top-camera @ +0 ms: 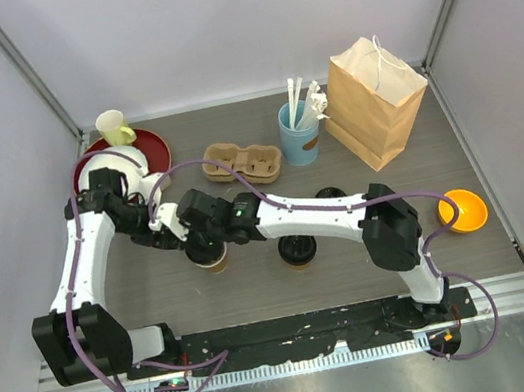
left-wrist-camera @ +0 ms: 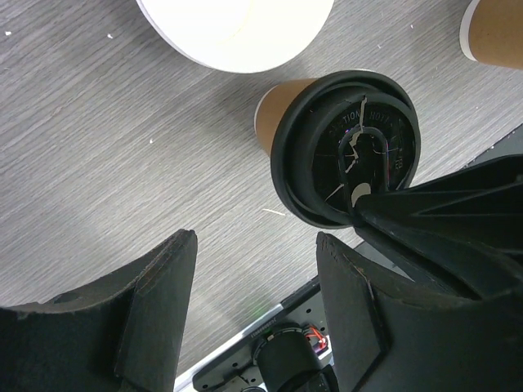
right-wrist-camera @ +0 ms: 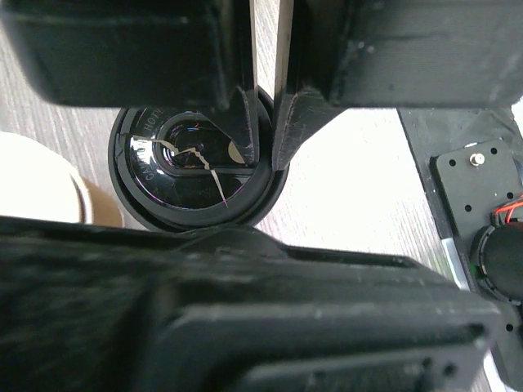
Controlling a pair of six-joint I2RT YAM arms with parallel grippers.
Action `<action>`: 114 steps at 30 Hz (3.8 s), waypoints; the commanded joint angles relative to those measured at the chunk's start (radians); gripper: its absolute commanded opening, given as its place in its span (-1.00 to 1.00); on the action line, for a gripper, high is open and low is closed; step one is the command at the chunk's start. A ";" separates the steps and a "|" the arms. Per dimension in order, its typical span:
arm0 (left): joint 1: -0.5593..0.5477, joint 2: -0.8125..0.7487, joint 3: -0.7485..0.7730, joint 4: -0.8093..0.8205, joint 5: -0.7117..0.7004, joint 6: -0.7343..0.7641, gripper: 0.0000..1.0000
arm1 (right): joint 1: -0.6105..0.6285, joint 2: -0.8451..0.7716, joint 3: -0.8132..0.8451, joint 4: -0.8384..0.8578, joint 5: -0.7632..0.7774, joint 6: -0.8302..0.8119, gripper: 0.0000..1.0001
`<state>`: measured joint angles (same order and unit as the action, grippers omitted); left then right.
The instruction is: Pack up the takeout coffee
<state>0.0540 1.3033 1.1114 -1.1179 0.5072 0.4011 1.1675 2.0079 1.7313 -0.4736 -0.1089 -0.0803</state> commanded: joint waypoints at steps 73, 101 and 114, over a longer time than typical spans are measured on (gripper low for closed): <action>-0.042 0.030 -0.005 0.024 0.091 -0.033 0.22 | -0.029 -0.075 -0.098 0.047 -0.143 0.040 0.00; -0.042 0.021 0.010 0.020 0.097 -0.022 0.25 | -0.031 -0.107 -0.024 0.009 -0.156 0.017 0.70; -0.083 0.042 0.001 0.061 0.139 -0.045 -0.60 | -0.115 -0.219 -0.179 0.153 -0.167 0.143 -0.98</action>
<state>0.0139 1.3334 1.1076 -1.0935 0.6056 0.3687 1.0874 1.8530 1.6310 -0.4198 -0.2714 -0.0113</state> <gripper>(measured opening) 0.253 0.026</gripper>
